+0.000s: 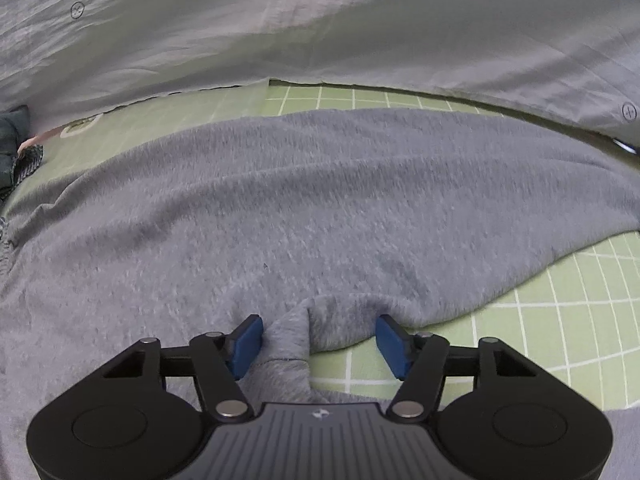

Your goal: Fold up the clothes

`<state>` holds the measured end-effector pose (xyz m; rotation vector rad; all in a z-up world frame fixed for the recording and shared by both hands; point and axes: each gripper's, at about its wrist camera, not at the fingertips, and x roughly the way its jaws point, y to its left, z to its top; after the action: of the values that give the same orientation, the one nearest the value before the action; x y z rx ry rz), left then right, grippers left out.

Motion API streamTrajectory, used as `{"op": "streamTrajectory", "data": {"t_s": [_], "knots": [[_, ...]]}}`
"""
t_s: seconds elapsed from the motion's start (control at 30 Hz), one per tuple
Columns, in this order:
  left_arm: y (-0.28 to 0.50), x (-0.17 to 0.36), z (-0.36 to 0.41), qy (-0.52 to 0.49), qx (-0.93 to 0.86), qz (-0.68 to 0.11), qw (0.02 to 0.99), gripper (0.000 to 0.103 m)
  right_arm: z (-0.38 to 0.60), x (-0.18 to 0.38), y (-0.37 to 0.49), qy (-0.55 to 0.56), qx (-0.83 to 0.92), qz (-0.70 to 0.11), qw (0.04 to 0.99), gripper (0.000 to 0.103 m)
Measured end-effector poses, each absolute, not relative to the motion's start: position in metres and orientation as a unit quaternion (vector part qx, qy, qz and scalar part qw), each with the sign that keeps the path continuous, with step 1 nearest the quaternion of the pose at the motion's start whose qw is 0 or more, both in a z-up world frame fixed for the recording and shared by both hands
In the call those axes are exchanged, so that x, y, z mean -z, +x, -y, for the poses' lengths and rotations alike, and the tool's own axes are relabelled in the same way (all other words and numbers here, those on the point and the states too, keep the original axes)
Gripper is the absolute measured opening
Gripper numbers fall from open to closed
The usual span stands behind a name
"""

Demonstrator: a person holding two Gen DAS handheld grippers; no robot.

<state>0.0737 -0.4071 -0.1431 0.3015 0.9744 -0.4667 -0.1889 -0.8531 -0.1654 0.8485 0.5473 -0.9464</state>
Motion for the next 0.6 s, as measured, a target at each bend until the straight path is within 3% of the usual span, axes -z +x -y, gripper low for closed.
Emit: {"op": "streamTrajectory", "data": {"t_s": [0.03, 0.1, 0.13, 0.4, 0.6], "knots": [[0.075, 0.143, 0.408, 0.142, 0.222, -0.461, 0.848, 0.047, 0.858, 0.166, -0.185, 0.386, 0.438, -0.253, 0.771, 0.007], [0.076, 0.143, 0.409, 0.14, 0.224, -0.458, 0.849, 0.01, 0.861, 0.166, -0.182, 0.372, 0.435, -0.253, 0.779, 0.001], [0.077, 0.141, 0.407, 0.135, 0.224, -0.457, 0.85, 0.007, 0.857, 0.157, -0.189, 0.362, 0.438, -0.247, 0.785, 0.001], [0.087, 0.115, 0.374, 0.078, 0.227, -0.455, 0.858, 0.004, 0.82, 0.087, -0.238, 0.278, 0.454, -0.197, 0.823, 0.001], [0.084, 0.129, 0.359, 0.074, 0.217, -0.493, 0.839, 0.011, 0.821, 0.131, -0.26, 0.305, 0.461, -0.331, 0.764, 0.004]]}}
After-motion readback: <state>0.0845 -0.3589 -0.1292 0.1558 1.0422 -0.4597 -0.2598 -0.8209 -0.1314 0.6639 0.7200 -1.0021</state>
